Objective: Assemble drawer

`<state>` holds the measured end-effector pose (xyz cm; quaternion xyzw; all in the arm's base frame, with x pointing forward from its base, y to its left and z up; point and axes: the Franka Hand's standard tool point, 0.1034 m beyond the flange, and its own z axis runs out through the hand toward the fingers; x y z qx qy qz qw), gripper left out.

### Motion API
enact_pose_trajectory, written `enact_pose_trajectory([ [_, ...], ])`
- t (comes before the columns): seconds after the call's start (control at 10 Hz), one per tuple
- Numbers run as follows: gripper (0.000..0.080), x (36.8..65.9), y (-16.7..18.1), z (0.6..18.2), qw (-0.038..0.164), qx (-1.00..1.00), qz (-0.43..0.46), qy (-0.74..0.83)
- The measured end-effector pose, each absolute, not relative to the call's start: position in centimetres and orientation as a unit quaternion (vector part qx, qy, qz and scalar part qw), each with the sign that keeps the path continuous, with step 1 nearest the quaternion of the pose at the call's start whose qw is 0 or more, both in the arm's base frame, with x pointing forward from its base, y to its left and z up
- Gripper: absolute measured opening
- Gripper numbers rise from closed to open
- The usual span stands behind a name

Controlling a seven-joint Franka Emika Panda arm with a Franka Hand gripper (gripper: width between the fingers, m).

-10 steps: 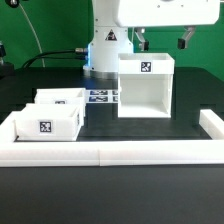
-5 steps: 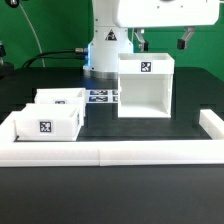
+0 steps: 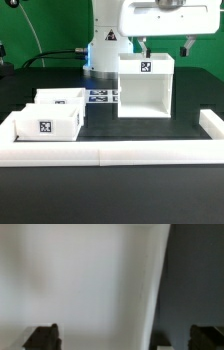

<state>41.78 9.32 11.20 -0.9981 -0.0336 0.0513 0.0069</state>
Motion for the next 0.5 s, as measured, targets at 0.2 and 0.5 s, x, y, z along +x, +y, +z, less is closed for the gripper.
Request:
enact_pose_trajectory([
  [0.2,0.0649,41.43,9.43,10.54,0.008,-0.998,0.05,-0.035],
  [0.5,0.0524,41.32,9.53,10.28,0.008,-0.998,0.052,-0.035],
])
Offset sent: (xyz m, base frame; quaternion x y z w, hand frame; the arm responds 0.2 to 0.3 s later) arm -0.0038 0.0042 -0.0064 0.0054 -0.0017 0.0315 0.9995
